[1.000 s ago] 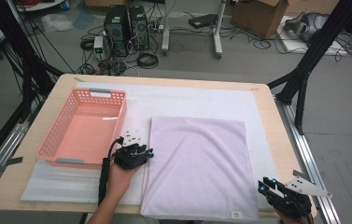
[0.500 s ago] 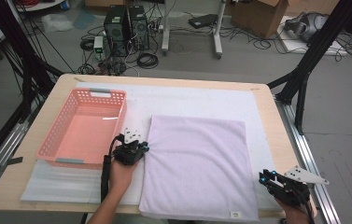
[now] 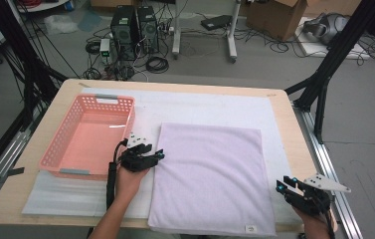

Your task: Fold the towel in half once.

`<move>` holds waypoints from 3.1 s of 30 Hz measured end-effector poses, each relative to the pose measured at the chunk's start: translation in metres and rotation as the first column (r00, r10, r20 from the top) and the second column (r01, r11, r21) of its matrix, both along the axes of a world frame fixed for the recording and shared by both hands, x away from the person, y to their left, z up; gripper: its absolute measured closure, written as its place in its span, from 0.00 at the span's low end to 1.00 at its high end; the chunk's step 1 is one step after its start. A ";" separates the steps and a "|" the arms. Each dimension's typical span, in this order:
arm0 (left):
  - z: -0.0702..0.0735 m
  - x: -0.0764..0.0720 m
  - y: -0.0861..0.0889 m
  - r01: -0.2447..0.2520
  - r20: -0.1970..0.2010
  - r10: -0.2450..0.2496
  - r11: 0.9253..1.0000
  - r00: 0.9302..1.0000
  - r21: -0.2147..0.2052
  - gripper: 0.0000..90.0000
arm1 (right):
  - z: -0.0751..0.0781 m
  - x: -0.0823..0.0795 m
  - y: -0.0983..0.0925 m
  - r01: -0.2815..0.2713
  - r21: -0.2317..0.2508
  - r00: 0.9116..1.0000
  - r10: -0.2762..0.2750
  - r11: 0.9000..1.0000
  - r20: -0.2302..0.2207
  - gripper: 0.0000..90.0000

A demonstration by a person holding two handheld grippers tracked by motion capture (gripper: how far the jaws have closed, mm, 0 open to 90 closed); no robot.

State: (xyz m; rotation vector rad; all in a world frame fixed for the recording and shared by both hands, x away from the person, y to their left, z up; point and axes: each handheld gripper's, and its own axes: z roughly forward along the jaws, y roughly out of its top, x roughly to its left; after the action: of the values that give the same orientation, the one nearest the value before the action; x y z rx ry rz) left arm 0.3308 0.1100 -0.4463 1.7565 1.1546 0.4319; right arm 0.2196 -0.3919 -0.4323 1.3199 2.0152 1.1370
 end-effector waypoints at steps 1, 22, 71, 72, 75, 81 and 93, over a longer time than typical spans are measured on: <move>-0.003 0.004 0.000 -0.012 -0.011 0.012 1.000 1.000 -0.014 0.53 | 0.001 0.005 0.000 0.009 0.006 1.000 -0.009 1.000 -0.001 0.65; -0.005 0.067 -0.016 -0.044 -0.102 0.051 0.997 0.993 0.067 0.44 | -0.008 0.146 0.034 0.055 -0.052 0.986 -0.062 0.997 -0.154 0.55; 0.031 0.117 -0.029 -0.069 0.025 0.069 0.997 0.997 -0.019 0.63 | 0.030 0.213 0.043 0.077 0.012 0.997 -0.076 0.997 -0.022 0.75; 0.031 0.116 -0.029 -0.063 0.022 0.064 0.998 0.998 -0.018 0.62 | 0.031 0.211 0.042 0.077 0.020 0.997 -0.076 0.997 -0.021 0.75; 0.027 0.110 -0.030 -0.040 0.003 0.040 0.999 0.999 -0.022 0.59 | 0.033 0.203 0.041 0.058 0.001 0.998 -0.058 0.998 -0.013 0.72; 0.027 0.087 -0.034 0.016 0.028 -0.015 0.999 0.999 -0.034 0.55 | 0.034 0.182 0.032 0.044 0.011 0.999 -0.044 0.999 -0.018 0.68; 0.026 0.045 -0.026 0.095 0.100 -0.088 0.993 0.991 -0.071 0.47 | 0.017 0.128 0.026 0.022 -0.034 0.999 -0.024 0.999 -0.049 0.62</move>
State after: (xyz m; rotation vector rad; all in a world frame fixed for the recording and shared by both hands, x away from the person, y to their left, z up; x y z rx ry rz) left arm 0.3760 0.0838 -0.4205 1.6972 1.0057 0.4086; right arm 0.3480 -0.3661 -0.4150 1.3635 2.0394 1.0655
